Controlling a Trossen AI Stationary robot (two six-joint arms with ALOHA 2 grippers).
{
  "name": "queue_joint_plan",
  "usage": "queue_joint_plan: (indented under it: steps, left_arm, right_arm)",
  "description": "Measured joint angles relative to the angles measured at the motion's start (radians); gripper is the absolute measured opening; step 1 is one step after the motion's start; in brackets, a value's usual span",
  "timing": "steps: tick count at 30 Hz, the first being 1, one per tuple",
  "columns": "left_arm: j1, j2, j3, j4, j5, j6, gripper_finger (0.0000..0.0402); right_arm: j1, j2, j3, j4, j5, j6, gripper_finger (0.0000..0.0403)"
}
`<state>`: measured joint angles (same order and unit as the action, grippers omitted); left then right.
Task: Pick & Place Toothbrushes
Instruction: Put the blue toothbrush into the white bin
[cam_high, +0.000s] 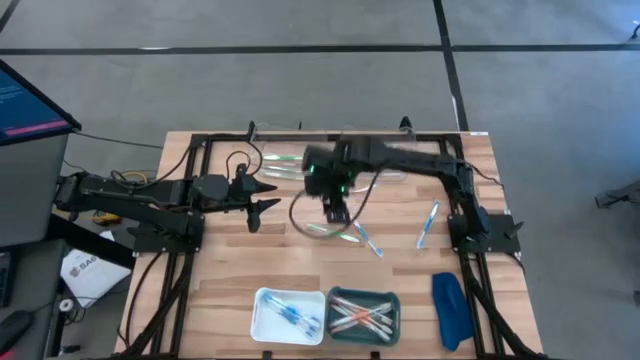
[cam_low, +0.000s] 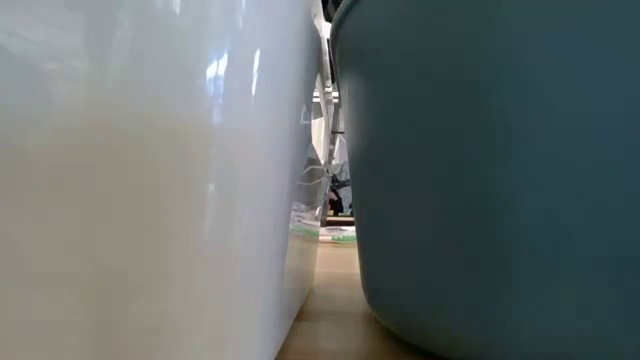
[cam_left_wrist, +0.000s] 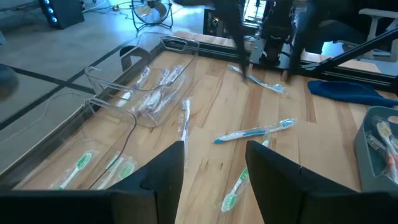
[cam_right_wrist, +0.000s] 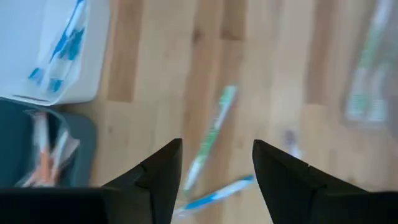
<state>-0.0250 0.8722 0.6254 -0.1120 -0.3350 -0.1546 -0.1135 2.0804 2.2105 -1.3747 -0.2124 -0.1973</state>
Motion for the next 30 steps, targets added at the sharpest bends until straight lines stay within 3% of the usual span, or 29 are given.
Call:
queue_joint_plan:
  steps: [7, 17, 30]
  left_arm:
    - [0.000, 0.000, 0.000, 0.000, 0.000, 0.000, 0.0168]
    - [0.000, 0.000, 0.000, 0.008, 0.000, 0.000, 0.0168]
    - [0.000, 0.000, 0.000, 0.017, 0.000, 0.000, 0.0168]
  right_arm:
    - [0.193, 0.000, -0.054, 0.060, 0.011, 0.101, 0.0188]
    - [0.402, 0.001, -0.153, 0.208, 0.185, 0.276, 0.0188]
    - [0.575, -0.016, -0.158, 0.309, 0.426, 0.390, 0.0188]
